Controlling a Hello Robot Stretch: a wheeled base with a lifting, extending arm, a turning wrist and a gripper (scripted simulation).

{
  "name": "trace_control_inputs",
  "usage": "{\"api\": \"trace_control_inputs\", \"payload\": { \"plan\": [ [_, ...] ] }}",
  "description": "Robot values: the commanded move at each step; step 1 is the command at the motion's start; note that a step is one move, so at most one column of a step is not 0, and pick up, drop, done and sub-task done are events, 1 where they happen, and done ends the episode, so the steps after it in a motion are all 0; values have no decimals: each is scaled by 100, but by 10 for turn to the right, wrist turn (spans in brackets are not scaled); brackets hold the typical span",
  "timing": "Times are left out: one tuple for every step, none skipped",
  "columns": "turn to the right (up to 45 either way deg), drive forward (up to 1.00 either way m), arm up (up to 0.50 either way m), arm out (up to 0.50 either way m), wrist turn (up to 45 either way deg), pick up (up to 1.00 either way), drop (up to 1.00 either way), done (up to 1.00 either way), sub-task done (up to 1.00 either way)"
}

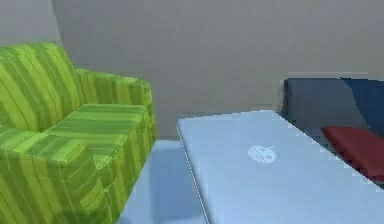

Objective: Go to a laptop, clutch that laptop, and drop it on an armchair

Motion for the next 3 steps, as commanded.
{"api": "trace_control_inputs", "payload": {
  "plan": [
    [0, 100, 0, 0, 0, 0, 0, 0, 0],
    [0, 40, 0, 0, 0, 0, 0, 0, 0],
    [450, 0, 0, 0, 0, 0, 0, 0, 0]
  ]
}}
